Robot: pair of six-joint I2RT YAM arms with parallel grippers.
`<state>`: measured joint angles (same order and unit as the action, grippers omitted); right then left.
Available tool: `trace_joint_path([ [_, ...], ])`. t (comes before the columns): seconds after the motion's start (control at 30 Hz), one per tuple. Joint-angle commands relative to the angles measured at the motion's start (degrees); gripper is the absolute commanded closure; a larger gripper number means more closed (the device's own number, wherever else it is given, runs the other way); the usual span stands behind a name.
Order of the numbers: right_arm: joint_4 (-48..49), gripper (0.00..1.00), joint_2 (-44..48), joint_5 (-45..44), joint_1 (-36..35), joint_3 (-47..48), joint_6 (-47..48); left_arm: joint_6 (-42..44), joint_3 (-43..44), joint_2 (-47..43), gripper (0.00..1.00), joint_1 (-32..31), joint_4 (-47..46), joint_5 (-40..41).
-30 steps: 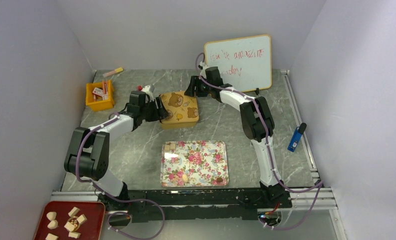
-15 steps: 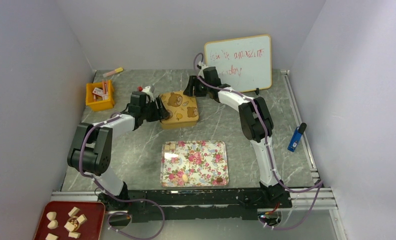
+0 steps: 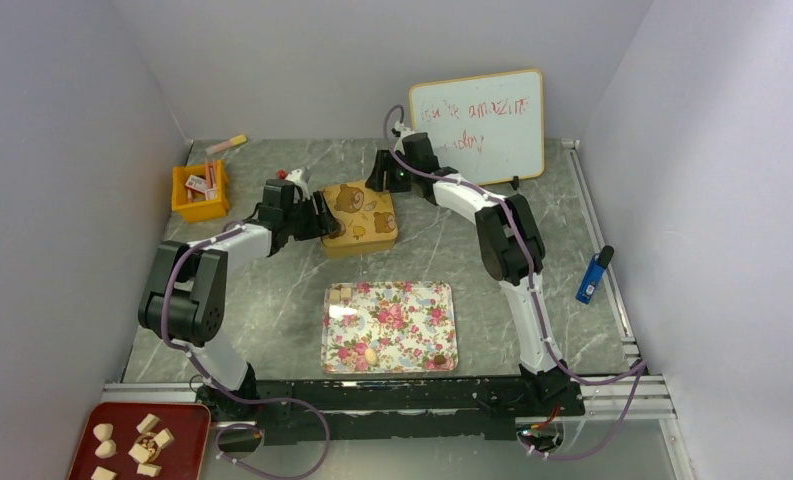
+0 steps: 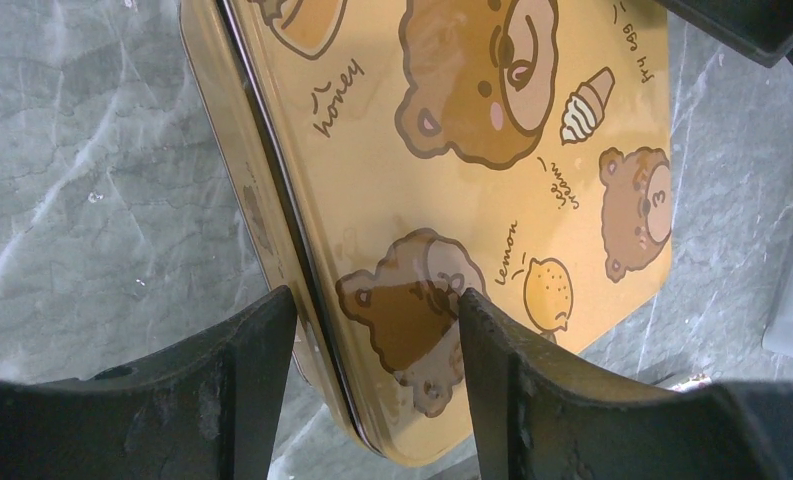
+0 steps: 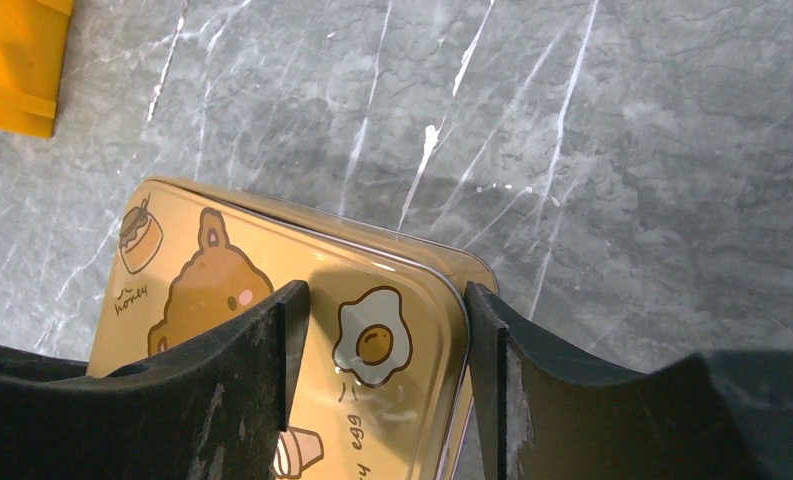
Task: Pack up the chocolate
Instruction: Close the box lid on the packing box.
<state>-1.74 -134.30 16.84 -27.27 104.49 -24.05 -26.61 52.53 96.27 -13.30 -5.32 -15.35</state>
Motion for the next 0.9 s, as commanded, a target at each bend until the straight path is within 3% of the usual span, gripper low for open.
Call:
trace_joint_path([
  [0.0,-2.76,0.41,-2.17,5.02,-5.52,1.95,-1.05,1.65,1.79,1.83,0.36,-1.2,-2.75,-2.55],
  [0.87,-4.96,0.41,-1.67,3.78,-12.39,2.21,0.28,1.65,0.67,3.99,0.42,-1.47,-5.32,-3.54],
])
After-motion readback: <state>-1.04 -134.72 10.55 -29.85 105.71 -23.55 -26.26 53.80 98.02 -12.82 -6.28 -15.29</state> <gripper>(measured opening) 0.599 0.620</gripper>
